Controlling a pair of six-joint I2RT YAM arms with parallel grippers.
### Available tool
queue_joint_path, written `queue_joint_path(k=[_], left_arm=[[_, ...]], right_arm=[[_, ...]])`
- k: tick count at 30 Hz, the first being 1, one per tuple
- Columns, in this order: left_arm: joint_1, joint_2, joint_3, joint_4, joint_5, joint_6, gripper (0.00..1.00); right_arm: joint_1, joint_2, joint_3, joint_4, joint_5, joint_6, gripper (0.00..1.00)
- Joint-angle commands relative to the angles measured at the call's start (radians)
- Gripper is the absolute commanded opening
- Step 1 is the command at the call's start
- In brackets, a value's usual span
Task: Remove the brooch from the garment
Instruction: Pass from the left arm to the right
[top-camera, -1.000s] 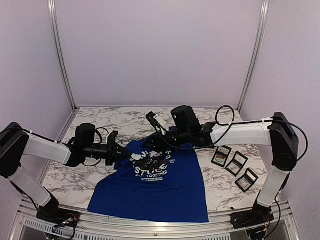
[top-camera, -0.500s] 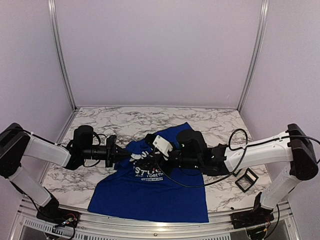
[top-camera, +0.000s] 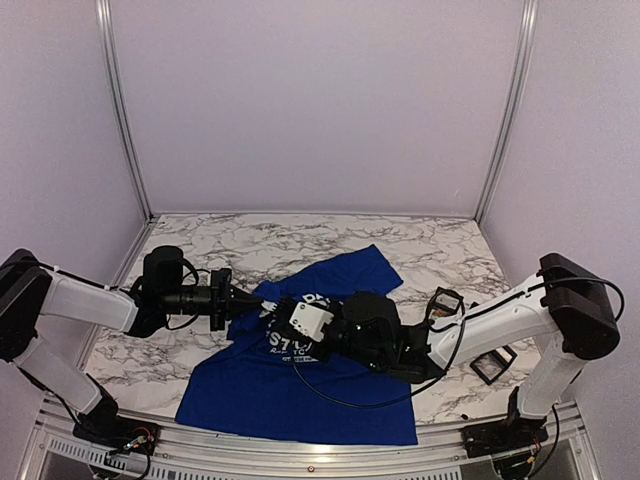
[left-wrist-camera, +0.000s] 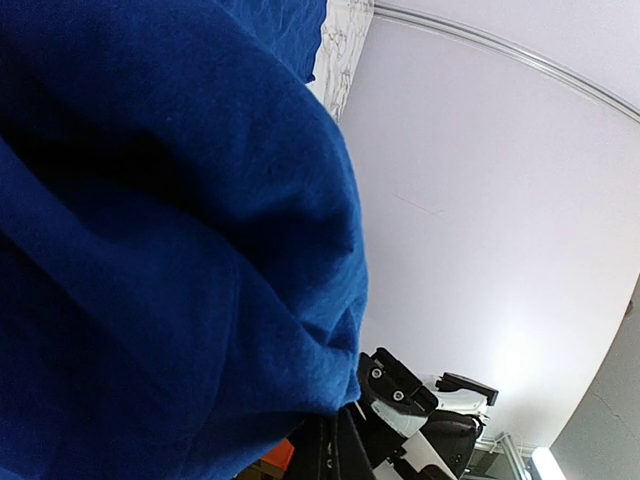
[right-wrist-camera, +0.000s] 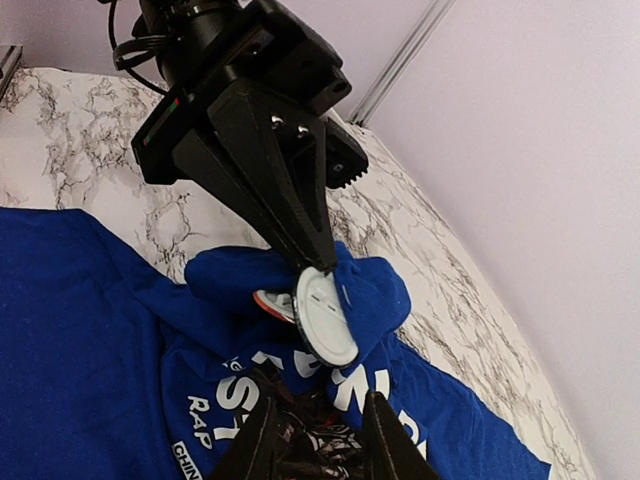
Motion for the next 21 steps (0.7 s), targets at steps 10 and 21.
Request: queue_joint_path(k=[10,21], left_arm=[[-0.011,-0.041,0.015,0.002,0.011,-0.017,0.0],[-0.018,-0.039,0.015,0.033,0.012,-0.031,0.0]], right_arm=[[0.009,0.106,0.091,0.083,0.068,-0.093,0.25],[0.01,0.166,0.139,0.067,0.085,-0.105,0.2]])
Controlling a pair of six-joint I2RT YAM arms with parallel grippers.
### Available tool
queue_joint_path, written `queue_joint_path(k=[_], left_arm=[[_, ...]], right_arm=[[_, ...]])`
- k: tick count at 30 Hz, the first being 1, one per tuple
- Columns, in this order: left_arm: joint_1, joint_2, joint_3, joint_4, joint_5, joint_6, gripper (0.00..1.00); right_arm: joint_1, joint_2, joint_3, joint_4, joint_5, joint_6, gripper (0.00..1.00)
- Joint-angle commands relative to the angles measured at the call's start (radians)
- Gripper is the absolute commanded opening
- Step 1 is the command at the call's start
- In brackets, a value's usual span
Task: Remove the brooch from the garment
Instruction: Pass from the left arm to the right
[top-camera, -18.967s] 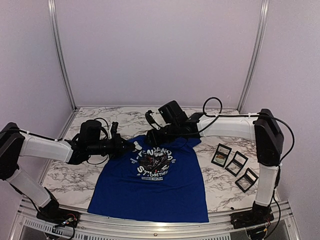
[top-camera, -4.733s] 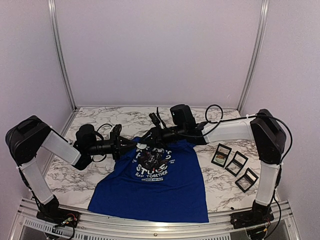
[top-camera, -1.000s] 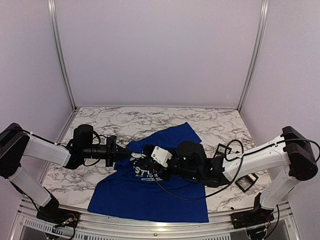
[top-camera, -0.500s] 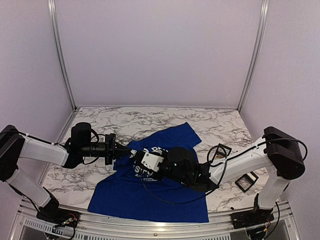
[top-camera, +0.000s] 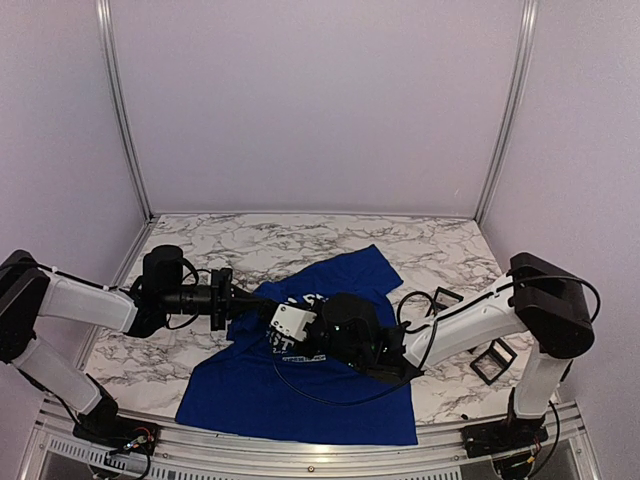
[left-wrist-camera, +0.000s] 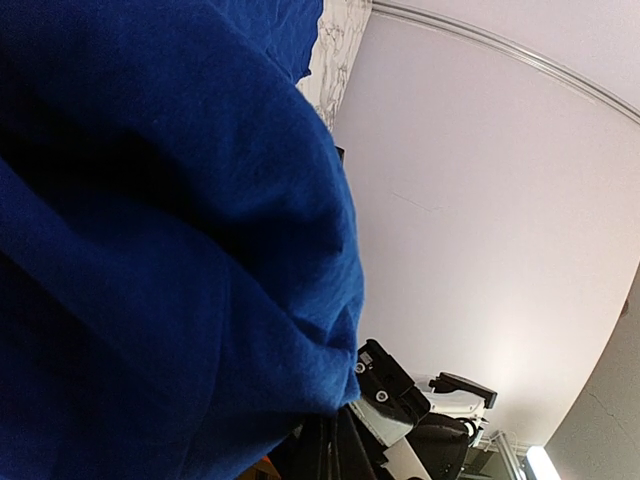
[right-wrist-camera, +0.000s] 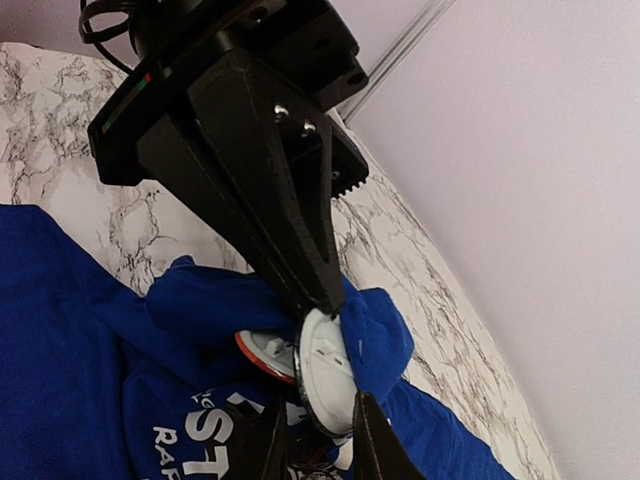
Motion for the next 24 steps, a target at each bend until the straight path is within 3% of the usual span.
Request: queue_joint_path(k=[1,13,20,24], left_arm=[[-0.007,-0.025,0.011,0.034,0.012,-0.006,0.0],[-0.007,-0.025,0.003,0.054,0.02,-0.015,0.02],[-0.007,-0.04,0.018,0.017,0.019,0.02,0.32],[-0.006,-0.059,0.046,-0.046,0.009,0.076,0.44]], right_arm=[[0.007,0.028,0.041,0.008,0.03,-0.004,0.18],[0.007,0.04,0.058,-0.004,0.041,0.008,0.03],[0.005,0.029,0.066,-0.035,0.03,0.058,0.0],[-0.019,0.013,0.088,-0.11,-0.048,0.145,0.0]])
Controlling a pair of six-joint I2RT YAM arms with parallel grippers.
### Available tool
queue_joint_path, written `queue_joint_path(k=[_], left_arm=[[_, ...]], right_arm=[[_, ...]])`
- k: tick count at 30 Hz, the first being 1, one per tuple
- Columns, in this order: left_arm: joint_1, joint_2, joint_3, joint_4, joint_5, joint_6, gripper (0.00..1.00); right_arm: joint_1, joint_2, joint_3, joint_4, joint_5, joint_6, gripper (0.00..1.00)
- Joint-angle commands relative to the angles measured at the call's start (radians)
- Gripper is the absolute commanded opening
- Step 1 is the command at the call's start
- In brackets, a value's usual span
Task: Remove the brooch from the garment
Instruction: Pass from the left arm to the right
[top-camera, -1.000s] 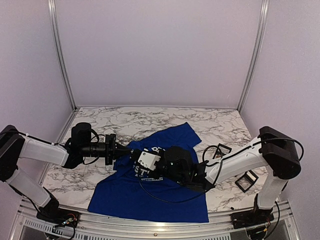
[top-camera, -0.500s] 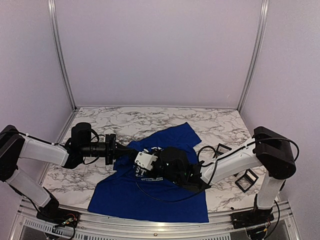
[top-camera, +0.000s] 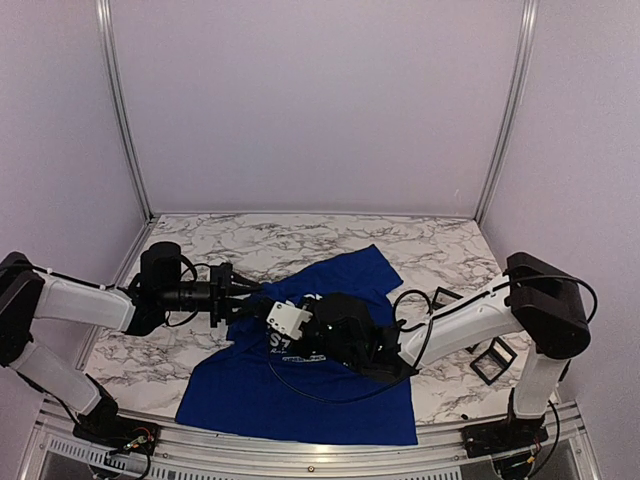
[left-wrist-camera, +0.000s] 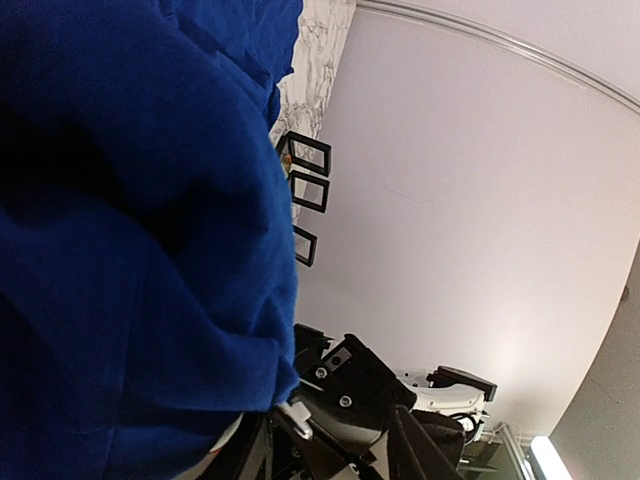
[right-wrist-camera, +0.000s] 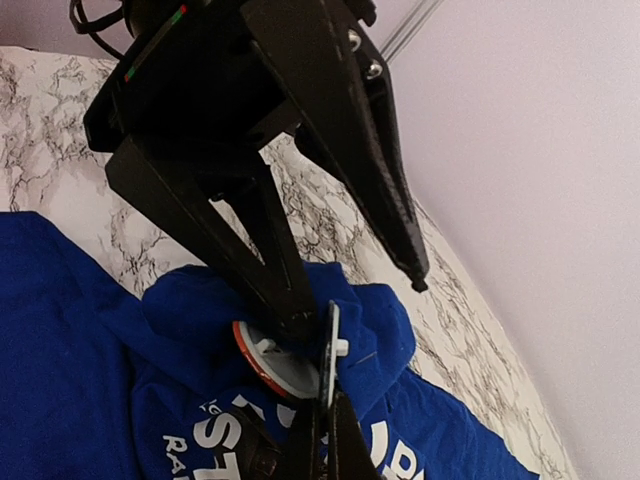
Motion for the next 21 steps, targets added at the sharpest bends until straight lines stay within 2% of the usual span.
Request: queue_joint_path(k=[1,5,12,14,18,21], left_arm=[[-0.004,-0.046,0.048,-0.063,0.006,0.085,0.47],[-0.001,-0.063,0.075,-0.137,-0.007,0.153,0.51],[0.0,-0.088,0.082,-0.197,-0.033,0.264,0.52],[0.005,-0.099,0.097,-0.256,-0.045,0.334,0.52],[0.006,-0.112,0.146,-0.478,-0.107,0.513,0.52],[0.006,-0.118,0.16,-0.553,-0.165,0.588,0.52]], right_arm=[[-0.029,-0.021,0.055,-0.092,-0.093,0.122,0.0],[-0.076,-0.037,0.074,-0.157,-0.216,0.211,0.0],[-0.142,-0.023,0.111,-0.234,-0.392,0.341,0.0],[-0.158,-0.014,0.124,-0.251,-0.45,0.377,0.0],[-0.201,0.003,0.154,-0.277,-0.585,0.467,0.0],[-0.24,0.02,0.182,-0.297,-0.692,0.549,0.0]])
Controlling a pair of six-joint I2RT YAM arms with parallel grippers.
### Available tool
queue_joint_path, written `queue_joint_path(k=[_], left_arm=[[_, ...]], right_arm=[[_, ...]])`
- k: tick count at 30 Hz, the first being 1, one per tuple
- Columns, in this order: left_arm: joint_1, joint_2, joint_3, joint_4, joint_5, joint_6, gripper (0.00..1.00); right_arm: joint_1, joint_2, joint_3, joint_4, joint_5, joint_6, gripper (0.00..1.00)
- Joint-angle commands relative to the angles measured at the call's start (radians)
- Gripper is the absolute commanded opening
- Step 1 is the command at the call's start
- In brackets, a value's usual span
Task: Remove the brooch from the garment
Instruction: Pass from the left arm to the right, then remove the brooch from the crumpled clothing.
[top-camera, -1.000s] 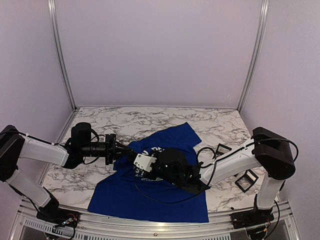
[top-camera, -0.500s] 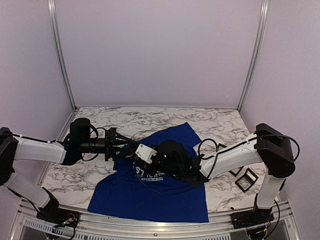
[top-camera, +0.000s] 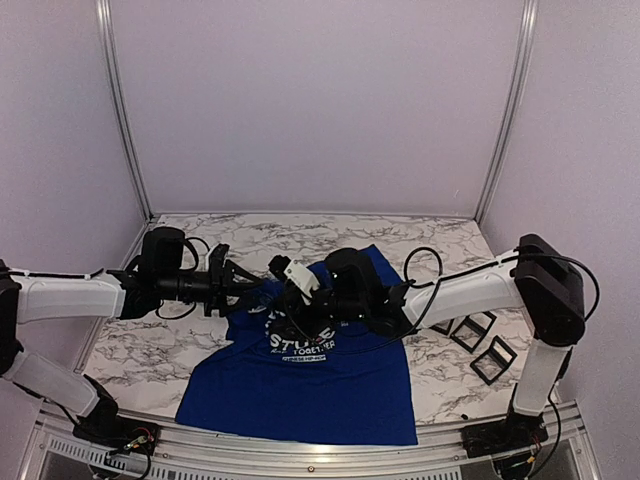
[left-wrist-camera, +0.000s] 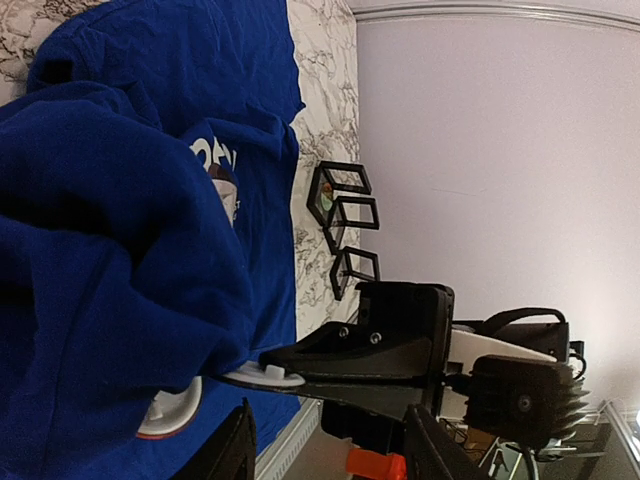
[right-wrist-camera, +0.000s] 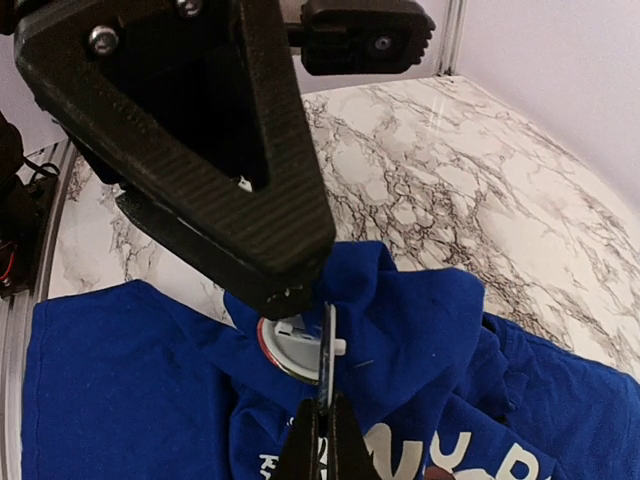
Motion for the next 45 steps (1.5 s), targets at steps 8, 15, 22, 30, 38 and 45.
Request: queue_joint_path(k=[8,15,22,30,38,45], left_arm=[[0.004,-0.007,0.016,-0.132,-0.139,0.177,0.39],[0.004,0.013,0.008,-0.118,-0.152,0.212,0.27],[0.004,0.036,0.021,-0.135,-0.195,0.251,0.25],[0.004,0.114,0.047,-0.075,-0.216,0.226,0.25],[0.004,0.172,0.072,0.013,-0.212,0.19,0.16],[0.003,0.203,0.092,0.021,-0.218,0.181,0.09]], right_arm=[[-0.176,0.12,0.155,-0.087,-0.487,0.357,0.0],[-0.246,0.174,0.169,0.001,-0.691,0.583,0.0],[-0.264,0.195,0.191,0.068,-0.809,0.719,0.0],[-0.264,0.218,0.212,0.074,-0.888,0.784,0.0],[-0.264,0.217,0.191,0.001,-0.906,0.768,0.0],[-0.264,0.207,0.173,-0.076,-0.913,0.722,0.0]])
